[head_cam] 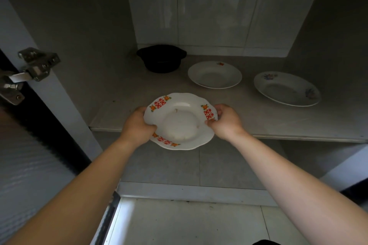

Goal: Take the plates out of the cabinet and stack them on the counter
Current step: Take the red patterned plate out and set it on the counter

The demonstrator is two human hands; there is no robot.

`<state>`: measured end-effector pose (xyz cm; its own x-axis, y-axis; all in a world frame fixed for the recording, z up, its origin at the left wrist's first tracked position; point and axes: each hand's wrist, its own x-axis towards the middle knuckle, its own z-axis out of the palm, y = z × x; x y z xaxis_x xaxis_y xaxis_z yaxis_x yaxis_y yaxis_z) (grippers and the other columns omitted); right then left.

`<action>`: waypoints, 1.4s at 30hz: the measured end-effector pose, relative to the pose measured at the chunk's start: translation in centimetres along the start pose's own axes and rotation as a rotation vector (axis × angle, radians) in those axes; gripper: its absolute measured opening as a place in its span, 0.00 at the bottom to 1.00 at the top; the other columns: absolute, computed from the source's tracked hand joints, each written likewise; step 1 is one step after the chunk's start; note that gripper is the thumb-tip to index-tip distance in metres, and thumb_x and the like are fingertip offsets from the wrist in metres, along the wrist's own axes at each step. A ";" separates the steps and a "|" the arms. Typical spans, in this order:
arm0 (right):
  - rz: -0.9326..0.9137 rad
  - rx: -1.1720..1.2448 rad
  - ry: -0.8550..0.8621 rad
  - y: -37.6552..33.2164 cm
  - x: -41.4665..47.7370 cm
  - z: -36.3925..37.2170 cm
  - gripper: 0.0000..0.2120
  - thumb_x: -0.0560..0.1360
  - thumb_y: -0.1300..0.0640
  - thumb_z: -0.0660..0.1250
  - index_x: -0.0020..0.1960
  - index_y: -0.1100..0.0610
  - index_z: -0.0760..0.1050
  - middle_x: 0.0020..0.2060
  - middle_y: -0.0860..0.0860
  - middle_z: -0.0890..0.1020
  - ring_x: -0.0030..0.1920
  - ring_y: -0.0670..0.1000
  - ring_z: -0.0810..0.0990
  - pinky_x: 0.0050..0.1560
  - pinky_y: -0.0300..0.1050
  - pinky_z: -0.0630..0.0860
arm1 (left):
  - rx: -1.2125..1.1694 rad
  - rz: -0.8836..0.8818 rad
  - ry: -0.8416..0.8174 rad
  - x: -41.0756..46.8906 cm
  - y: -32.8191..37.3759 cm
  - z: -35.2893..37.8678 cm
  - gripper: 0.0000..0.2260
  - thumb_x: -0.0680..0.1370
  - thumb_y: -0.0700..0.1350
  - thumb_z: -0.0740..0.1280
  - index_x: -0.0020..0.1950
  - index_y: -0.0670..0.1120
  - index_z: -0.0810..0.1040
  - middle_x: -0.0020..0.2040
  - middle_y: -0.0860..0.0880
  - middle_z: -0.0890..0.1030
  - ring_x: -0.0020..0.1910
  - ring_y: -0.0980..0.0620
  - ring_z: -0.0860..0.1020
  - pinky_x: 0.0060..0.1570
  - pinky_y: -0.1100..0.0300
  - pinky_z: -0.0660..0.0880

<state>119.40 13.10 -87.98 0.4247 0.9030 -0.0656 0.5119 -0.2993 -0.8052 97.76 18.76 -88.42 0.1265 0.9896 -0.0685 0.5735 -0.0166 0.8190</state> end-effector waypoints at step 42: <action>0.269 -0.041 -0.224 -24.6 -26.4 -19.9 0.19 0.73 0.60 0.67 0.62 0.46 0.71 0.49 0.40 0.76 0.51 0.48 0.79 0.48 0.44 0.76 | 0.158 -0.465 0.008 -27.8 24.9 -21.9 0.24 0.71 0.36 0.67 0.65 0.52 0.68 0.56 0.50 0.75 0.50 0.50 0.74 0.44 0.55 0.75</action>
<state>110.41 -9.53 -54.75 0.3765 0.8340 -0.4034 0.4354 -0.5436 -0.7175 90.73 -6.05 -53.64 -0.1783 0.8981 -0.4019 0.6837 0.4068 0.6058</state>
